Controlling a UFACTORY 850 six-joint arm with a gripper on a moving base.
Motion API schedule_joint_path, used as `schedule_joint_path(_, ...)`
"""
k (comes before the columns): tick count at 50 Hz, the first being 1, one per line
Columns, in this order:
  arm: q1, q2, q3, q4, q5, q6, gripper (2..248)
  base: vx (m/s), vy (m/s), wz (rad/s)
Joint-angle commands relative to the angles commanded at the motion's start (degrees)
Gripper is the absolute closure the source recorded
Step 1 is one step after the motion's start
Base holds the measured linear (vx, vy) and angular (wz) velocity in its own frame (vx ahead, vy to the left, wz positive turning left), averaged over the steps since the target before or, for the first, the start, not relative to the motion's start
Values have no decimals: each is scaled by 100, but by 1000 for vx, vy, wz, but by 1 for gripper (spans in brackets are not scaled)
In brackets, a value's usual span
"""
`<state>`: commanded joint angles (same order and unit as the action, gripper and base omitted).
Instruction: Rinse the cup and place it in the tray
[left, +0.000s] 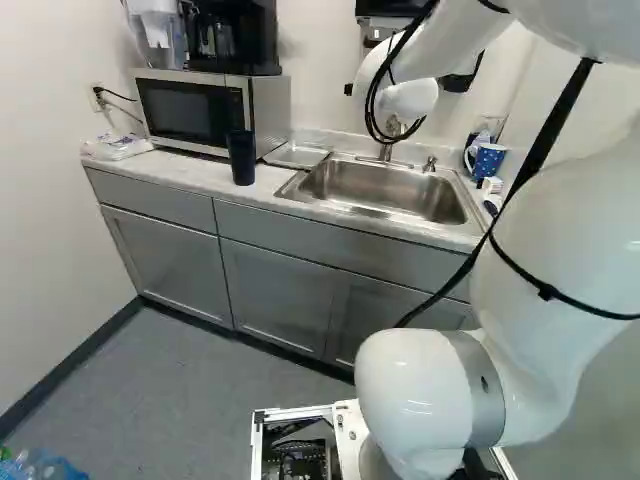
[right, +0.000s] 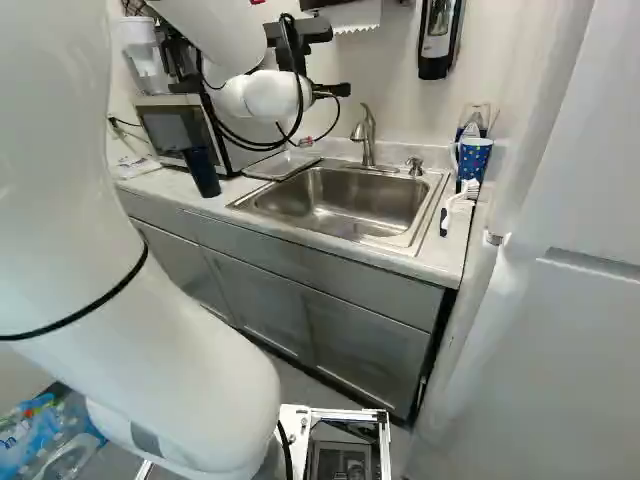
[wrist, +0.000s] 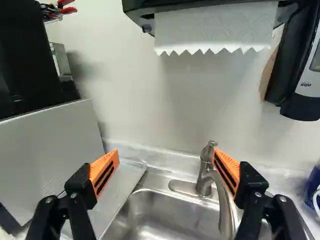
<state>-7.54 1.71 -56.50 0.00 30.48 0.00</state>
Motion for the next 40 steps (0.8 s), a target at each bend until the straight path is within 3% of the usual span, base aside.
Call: schedule_joint_path(40,-175,-1004,-1113,0,-822,0,3,0,0,0)
